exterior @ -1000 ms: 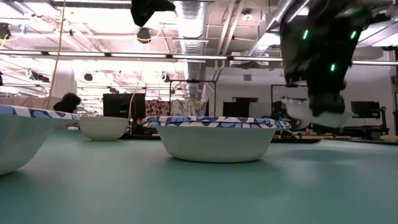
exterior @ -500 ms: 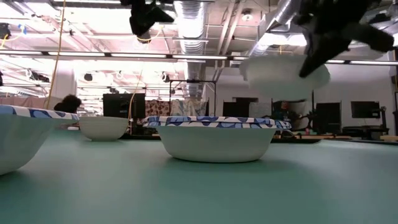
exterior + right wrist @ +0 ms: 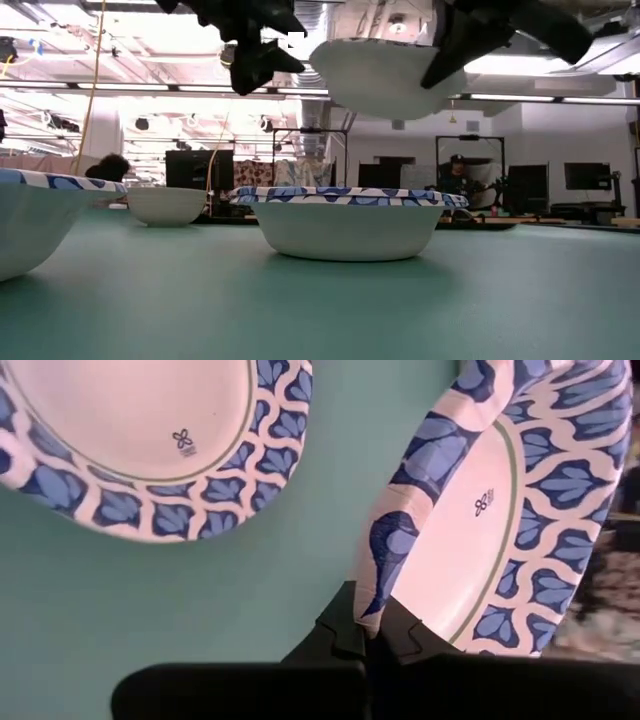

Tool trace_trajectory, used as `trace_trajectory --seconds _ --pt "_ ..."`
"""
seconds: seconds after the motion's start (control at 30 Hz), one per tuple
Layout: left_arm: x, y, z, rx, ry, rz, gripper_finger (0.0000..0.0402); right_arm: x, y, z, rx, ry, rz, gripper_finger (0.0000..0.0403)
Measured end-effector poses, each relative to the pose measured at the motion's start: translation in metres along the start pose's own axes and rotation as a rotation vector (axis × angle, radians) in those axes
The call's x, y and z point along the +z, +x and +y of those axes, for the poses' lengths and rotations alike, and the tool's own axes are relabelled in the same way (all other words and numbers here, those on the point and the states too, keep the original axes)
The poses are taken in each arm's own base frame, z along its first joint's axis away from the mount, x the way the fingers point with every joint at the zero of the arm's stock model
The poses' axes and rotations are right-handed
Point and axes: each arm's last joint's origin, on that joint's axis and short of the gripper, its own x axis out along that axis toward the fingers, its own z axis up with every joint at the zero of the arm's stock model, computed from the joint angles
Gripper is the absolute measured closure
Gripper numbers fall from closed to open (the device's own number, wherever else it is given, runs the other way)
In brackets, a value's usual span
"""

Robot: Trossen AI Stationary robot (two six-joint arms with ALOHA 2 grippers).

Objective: Nest bowls inside each other
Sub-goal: Stack the white with blue patterned bowl on top of the white with blue patterned bowl

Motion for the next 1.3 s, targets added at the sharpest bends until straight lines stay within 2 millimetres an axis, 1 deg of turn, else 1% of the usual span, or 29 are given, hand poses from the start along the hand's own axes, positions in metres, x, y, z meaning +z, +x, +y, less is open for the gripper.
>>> trace_trajectory --seconds 0.13,0.33,0.63,1.07,1.17,1.3 --pt "0.008 -0.002 0.003 -0.008 -0.087 -0.059 0.0223 0.009 0.004 0.004 -0.044 -0.035 0.022 0.0396" --pt "0.014 -0.006 0.01 0.003 -0.148 -0.101 0.0223 0.01 0.007 0.007 -0.053 -0.015 0.045 0.0396" --pt "0.019 -0.009 0.022 0.076 -0.211 -0.149 0.0223 0.011 0.007 0.007 -0.068 0.009 0.037 0.0396" --pt "0.019 -0.01 0.025 0.06 -0.269 -0.138 0.0223 0.012 0.008 0.006 -0.074 0.019 0.032 0.0396" --pt "0.02 -0.011 0.027 0.052 -0.275 -0.134 0.0234 0.012 0.008 0.006 -0.074 0.021 0.031 0.0396" --pt "0.021 -0.011 0.027 0.046 -0.279 -0.141 0.0278 0.013 0.008 0.006 -0.074 0.028 0.021 0.0392"
